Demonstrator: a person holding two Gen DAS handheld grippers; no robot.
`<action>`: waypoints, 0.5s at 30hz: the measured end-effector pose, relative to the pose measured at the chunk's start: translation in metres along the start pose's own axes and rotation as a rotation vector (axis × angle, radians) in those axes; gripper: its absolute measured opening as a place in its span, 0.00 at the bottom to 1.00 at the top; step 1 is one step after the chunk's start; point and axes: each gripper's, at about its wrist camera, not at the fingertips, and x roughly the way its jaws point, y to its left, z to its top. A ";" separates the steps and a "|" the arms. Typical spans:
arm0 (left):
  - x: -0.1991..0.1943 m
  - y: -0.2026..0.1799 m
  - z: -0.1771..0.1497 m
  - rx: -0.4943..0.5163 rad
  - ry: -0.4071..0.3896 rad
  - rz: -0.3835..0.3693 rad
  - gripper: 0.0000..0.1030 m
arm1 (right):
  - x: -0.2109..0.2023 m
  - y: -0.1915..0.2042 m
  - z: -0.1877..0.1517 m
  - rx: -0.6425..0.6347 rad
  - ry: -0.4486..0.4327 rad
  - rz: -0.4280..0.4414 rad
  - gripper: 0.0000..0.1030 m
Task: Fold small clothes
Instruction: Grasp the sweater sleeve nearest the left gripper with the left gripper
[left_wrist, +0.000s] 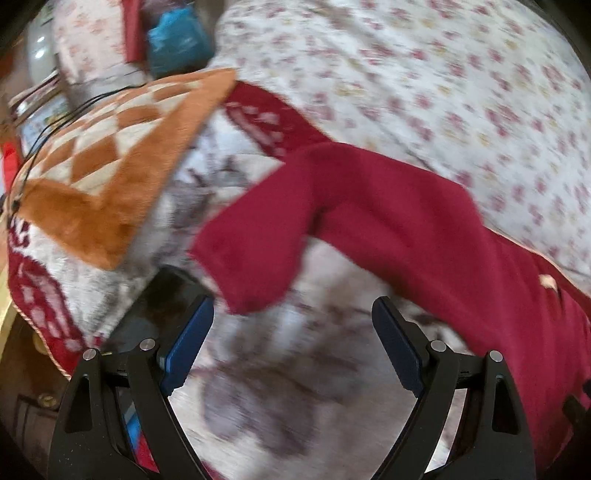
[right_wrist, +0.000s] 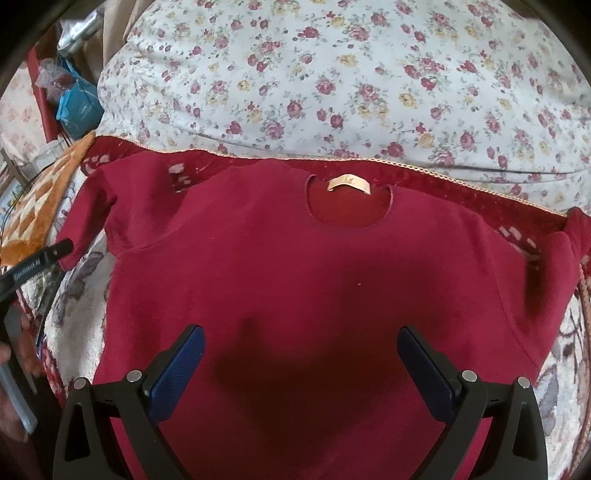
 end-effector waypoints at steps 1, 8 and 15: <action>0.005 0.008 0.003 -0.020 0.009 0.008 0.85 | 0.001 0.001 0.001 -0.005 0.000 -0.001 1.00; 0.039 0.045 0.018 -0.126 0.069 0.008 0.85 | 0.008 0.002 0.004 -0.003 0.015 0.020 1.00; 0.067 0.045 0.031 -0.132 0.098 -0.051 0.85 | 0.018 0.005 0.004 -0.001 0.045 0.038 1.00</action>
